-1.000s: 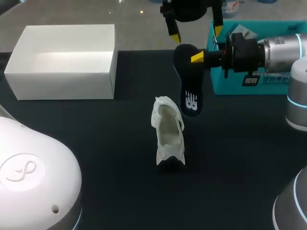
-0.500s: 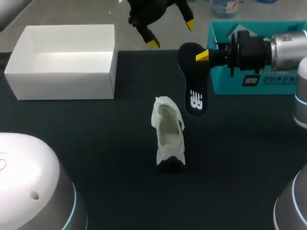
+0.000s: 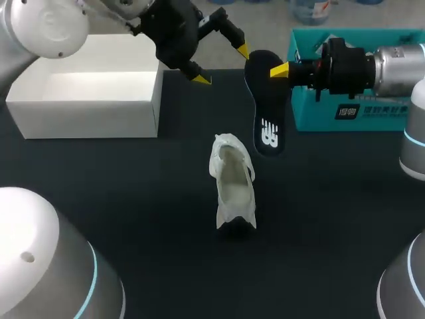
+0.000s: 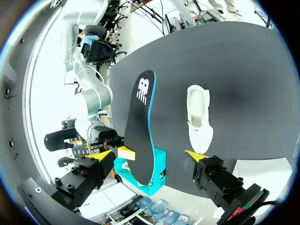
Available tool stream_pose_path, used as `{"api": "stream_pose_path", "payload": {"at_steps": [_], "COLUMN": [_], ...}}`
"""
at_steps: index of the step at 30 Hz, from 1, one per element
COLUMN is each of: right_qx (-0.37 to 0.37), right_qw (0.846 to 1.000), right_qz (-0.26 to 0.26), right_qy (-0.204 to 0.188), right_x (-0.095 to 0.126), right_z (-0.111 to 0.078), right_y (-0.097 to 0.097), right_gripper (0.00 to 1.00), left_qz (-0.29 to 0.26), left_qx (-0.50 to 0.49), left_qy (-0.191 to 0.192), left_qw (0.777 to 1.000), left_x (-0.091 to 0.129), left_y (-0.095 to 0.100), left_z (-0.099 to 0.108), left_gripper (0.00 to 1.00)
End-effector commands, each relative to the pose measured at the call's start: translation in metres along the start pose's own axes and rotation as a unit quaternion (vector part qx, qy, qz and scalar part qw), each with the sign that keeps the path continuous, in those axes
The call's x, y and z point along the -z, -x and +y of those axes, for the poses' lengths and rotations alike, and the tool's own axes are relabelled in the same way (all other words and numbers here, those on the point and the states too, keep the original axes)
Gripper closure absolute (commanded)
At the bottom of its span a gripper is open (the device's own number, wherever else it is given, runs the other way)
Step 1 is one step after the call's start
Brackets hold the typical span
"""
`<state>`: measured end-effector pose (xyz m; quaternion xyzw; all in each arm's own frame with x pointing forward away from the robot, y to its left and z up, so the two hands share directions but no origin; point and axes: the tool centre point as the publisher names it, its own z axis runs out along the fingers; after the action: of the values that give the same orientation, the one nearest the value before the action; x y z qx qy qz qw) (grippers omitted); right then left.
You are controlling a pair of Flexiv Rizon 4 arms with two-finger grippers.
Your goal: Take the shoe out of the shoebox, open the shoe tongue, remove and reinsert the insole, then place the shoe into the shoebox
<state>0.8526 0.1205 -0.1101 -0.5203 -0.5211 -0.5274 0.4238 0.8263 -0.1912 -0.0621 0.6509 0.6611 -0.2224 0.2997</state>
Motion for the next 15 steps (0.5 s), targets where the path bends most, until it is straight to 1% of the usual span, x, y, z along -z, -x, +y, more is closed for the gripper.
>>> {"api": "stream_pose_path", "payload": {"at_steps": [1, 3, 5, 8, 12, 15], "right_qx": [0.007, 0.014, 0.021, 0.025, 0.024, 0.025], "right_qw": [1.000, 1.000, 0.999, 0.998, 0.999, 0.999], "right_qz": [0.004, 0.017, 0.039, 0.045, 0.040, 0.041], "right_qy": [0.012, 0.022, 0.031, 0.029, 0.019, 0.016], "right_x": [0.003, 0.005, 0.007, 0.004, -0.002, -0.004], "right_z": [-0.004, -0.002, 0.001, 0.006, 0.010, 0.011], "right_y": [-0.009, -0.014, -0.019, -0.024, -0.027, -0.029], "right_gripper": [1.00, 1.00, 1.00, 1.00, 1.00, 1.00], "left_qz": [-0.151, -0.175, -0.202, -0.242, -0.254, -0.251], "left_qx": [0.017, 0.021, 0.022, 0.023, -0.006, -0.032], "left_qy": [0.006, 0.016, 0.018, 0.019, 0.030, 0.047], "left_qw": [0.988, 0.984, 0.979, 0.970, 0.967, 0.966], "left_x": [-0.008, -0.011, -0.015, -0.022, -0.029, -0.033], "left_y": [-0.005, -0.002, 0.001, 0.006, 0.009, 0.012], "left_z": [-0.001, 0.001, 0.002, 0.005, 0.008, 0.013], "left_gripper": [0.00, 0.00, 0.00, 0.00, 0.00, 0.00]}}
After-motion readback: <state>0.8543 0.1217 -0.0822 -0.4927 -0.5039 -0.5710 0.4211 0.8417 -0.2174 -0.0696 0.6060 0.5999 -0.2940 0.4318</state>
